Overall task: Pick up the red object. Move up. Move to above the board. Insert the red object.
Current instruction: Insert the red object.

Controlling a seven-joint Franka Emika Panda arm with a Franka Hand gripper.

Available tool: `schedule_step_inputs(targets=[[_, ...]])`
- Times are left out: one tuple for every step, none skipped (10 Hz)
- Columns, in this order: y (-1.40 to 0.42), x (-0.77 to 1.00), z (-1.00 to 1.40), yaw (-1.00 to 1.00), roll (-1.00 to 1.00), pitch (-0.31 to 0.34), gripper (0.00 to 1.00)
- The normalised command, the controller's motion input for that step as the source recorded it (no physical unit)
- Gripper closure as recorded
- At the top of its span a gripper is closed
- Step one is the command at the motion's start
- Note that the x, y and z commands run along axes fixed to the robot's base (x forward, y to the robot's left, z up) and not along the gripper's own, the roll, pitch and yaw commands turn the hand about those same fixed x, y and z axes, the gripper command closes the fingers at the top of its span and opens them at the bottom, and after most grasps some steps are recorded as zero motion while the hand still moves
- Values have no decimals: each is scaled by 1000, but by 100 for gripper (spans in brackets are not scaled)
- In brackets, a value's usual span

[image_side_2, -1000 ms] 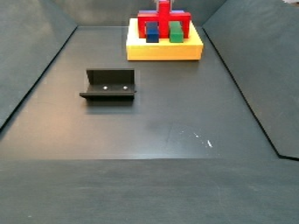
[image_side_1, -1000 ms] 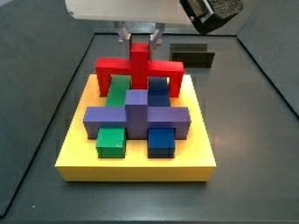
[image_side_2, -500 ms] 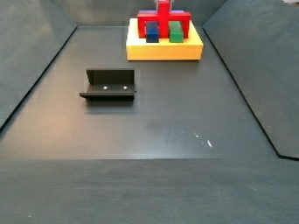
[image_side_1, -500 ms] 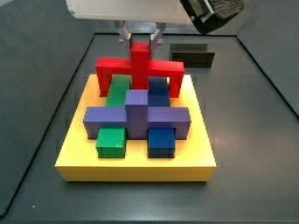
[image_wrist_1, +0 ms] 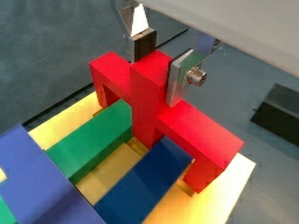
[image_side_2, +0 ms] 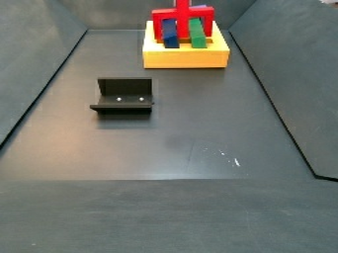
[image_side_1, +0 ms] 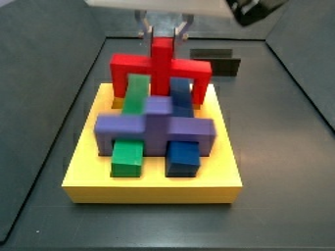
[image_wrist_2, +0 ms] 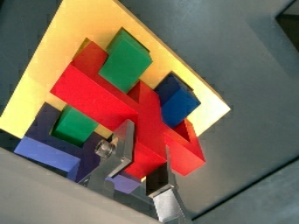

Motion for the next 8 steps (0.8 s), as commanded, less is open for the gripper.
schedule_step_inputs(targets=[[0,-211,-369,0,67,0,100],[0,-89,-357,0,0,0,100],[0,0,-371,9,0,0,100],[-3,0,-489,14,-30,-33,100],[0,0,-434,46,-73,-30,100],[0,0,-309,26,-86,-47,100],[0,80,-303,43,-113,-33,100],[0,220,-540,80,-29,0,100]])
